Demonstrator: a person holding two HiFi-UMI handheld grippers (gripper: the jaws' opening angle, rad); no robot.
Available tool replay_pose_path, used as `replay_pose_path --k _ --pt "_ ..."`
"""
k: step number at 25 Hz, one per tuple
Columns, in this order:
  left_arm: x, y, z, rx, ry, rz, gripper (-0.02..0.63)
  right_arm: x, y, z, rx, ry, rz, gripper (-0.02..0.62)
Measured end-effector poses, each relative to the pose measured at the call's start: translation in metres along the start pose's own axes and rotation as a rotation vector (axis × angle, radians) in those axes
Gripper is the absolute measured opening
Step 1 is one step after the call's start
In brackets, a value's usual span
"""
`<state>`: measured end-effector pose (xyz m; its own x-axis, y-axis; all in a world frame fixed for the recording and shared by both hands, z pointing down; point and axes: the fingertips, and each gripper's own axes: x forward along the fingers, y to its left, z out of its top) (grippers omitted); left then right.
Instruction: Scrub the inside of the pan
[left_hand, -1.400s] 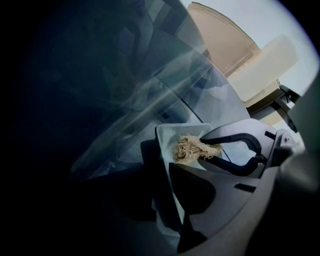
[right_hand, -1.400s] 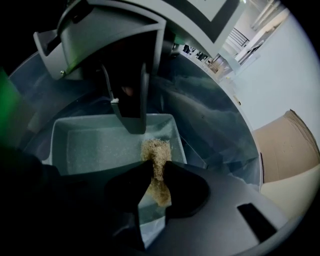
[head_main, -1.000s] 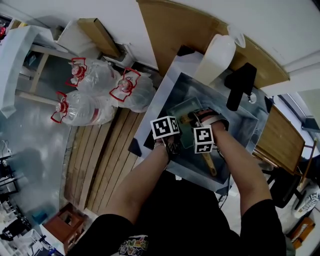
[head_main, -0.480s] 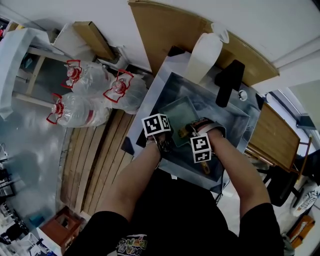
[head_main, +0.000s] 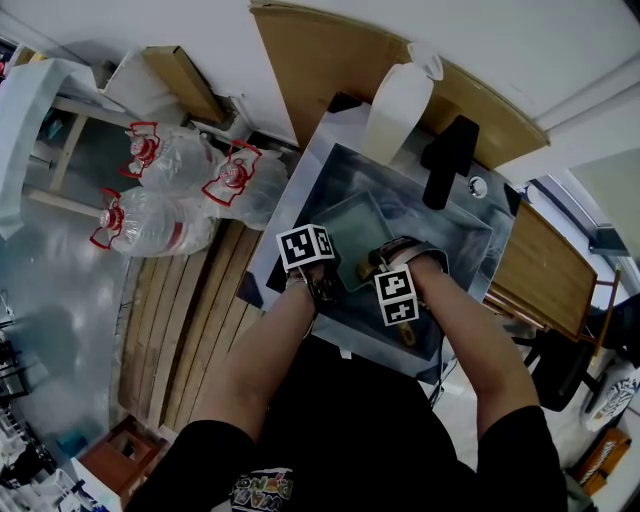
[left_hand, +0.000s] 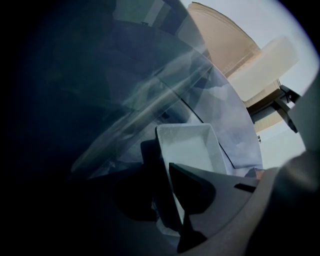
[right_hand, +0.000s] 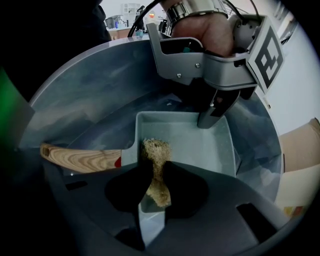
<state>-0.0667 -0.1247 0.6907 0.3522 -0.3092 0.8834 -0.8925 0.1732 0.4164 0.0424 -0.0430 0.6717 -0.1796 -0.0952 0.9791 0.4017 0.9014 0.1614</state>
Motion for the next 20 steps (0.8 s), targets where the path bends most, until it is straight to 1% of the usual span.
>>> replay_pose_path --k 3,5,8,11,12,16,20 --pt "0.000 0.000 0.000 -0.001 0.000 0.000 0.080 0.000 0.000 0.000 0.010 -0.001 -0.003 0.092" --pt "0.000 -0.001 -0.001 -0.001 0.000 0.000 0.080 -0.001 -0.003 0.000 0.051 -0.018 -0.023 0.094" --pt "0.000 0.000 -0.001 0.001 0.001 0.003 0.080 -0.003 -0.018 -0.004 0.143 -0.057 -0.103 0.097" --pt "0.000 0.000 -0.001 0.000 0.003 0.005 0.080 -0.013 -0.050 -0.012 0.198 -0.073 -0.234 0.097" --pt "0.000 0.000 0.000 0.001 0.002 0.005 0.080 -0.016 -0.061 -0.015 0.210 -0.074 -0.266 0.097" --pt "-0.001 0.000 -0.001 0.000 0.003 0.005 0.080 -0.013 -0.088 -0.018 0.252 -0.080 -0.305 0.097" --pt "-0.001 -0.001 -0.001 -0.001 0.004 0.005 0.080 -0.006 -0.113 -0.016 0.239 -0.069 -0.344 0.097"
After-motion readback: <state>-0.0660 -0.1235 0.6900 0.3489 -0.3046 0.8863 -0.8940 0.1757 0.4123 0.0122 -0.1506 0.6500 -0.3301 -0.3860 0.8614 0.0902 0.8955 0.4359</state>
